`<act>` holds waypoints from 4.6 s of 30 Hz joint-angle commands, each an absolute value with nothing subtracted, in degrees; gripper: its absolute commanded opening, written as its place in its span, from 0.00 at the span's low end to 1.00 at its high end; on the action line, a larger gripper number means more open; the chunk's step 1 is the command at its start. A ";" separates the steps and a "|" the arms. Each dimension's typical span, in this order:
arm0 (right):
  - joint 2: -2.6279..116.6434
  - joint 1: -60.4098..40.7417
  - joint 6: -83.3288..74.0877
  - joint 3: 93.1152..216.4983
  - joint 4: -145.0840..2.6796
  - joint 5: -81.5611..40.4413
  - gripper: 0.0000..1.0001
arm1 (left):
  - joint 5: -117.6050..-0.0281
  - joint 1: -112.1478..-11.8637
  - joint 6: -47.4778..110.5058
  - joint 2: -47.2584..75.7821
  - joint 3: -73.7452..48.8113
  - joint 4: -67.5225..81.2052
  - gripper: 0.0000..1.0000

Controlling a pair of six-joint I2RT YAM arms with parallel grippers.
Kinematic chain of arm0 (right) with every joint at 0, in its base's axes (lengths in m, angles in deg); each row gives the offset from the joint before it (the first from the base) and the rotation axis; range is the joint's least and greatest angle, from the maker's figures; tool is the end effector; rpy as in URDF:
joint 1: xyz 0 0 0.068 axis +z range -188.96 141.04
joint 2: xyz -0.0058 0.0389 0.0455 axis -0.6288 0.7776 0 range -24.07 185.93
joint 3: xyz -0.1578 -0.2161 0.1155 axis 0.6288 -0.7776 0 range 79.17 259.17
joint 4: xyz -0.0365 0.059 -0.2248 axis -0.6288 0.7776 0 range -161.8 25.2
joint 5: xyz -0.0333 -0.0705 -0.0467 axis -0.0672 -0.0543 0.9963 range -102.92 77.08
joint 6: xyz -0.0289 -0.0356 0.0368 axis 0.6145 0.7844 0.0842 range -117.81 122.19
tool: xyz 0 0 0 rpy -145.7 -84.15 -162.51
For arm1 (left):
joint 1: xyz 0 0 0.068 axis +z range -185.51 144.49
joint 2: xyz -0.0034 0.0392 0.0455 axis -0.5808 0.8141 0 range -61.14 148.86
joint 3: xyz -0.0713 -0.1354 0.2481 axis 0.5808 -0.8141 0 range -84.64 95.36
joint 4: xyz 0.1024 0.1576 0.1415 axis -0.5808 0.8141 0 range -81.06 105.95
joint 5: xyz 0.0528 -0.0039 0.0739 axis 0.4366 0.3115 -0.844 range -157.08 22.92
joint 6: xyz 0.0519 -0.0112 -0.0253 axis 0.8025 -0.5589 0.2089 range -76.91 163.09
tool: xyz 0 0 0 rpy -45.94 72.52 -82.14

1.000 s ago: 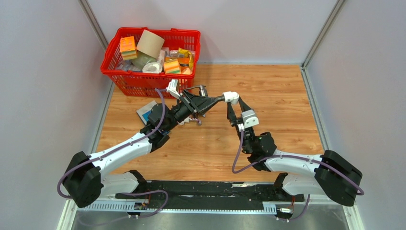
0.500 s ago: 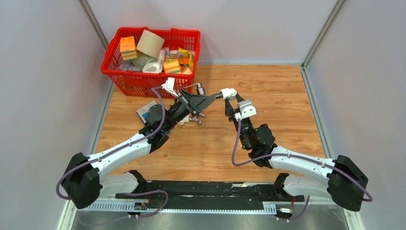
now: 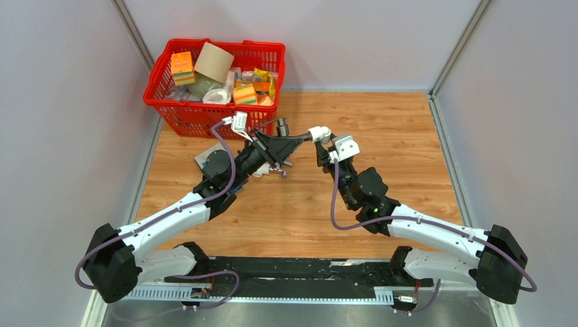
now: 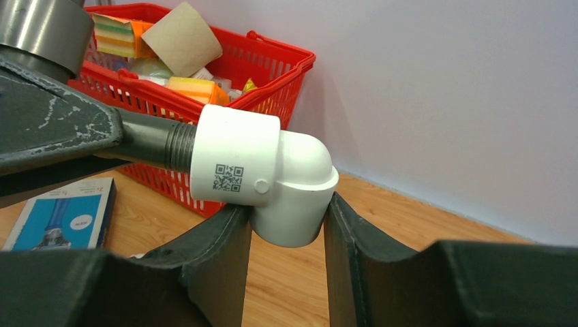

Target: Install the water faucets

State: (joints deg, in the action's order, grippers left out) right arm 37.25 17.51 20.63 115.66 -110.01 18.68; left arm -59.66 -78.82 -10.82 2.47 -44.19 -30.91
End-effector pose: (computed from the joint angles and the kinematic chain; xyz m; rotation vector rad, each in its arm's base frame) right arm 0.1364 0.1655 0.3508 -0.4191 1.3095 0.1875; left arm 0.1625 -0.1607 0.3706 -0.0081 1.4461 -1.5140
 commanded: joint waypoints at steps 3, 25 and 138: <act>36.57 19.31 13.80 121.97 -101.25 5.02 0.00 | -55.74 -79.72 -1.13 2.23 -47.71 -37.79 0.00; 37.54 18.78 -2.02 133.31 -82.61 -7.64 0.00 | -45.90 -79.72 42.99 -2.69 -59.14 -43.00 0.00; 42.46 11.06 11.11 113.97 -113.72 -41.72 0.02 | -44.84 -61.61 -28.80 -19.84 -60.99 -30.67 0.00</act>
State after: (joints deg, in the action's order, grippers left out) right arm 41.90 15.67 30.20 109.11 -117.05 -29.08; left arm -47.48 -61.11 -28.76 -18.69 -60.21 -18.43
